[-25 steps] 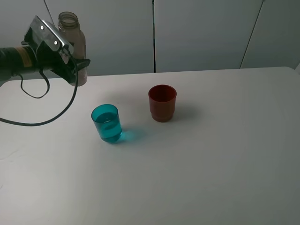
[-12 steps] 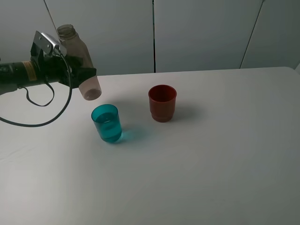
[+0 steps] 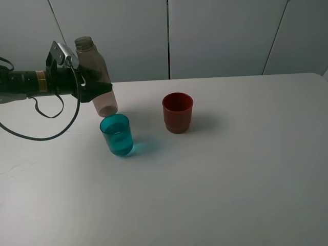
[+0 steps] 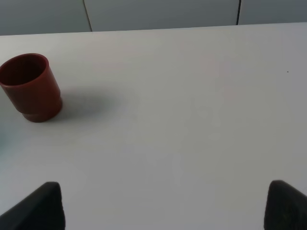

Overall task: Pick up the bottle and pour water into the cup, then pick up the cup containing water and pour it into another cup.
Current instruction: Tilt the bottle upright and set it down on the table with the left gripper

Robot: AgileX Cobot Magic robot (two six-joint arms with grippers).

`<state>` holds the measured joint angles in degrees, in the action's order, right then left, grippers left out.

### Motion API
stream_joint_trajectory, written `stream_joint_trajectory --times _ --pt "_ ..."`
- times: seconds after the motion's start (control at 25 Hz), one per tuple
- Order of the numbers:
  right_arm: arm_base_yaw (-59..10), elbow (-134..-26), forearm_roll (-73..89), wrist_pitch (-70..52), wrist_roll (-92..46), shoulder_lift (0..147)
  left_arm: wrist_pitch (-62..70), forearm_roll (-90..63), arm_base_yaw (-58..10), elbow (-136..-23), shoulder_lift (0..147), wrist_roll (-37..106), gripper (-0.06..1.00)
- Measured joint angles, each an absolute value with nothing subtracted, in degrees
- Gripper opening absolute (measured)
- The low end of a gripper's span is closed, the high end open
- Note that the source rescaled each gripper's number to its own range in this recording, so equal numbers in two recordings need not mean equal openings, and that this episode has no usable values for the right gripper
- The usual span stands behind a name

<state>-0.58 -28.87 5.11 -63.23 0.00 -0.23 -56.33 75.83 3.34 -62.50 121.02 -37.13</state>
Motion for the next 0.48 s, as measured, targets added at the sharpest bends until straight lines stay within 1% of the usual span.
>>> stream_joint_trajectory --times 0.48 --pt "-0.58 -28.87 5.11 -63.23 0.0 -0.23 -55.32 75.2 3.34 -64.67 124.53 -36.65 0.0"
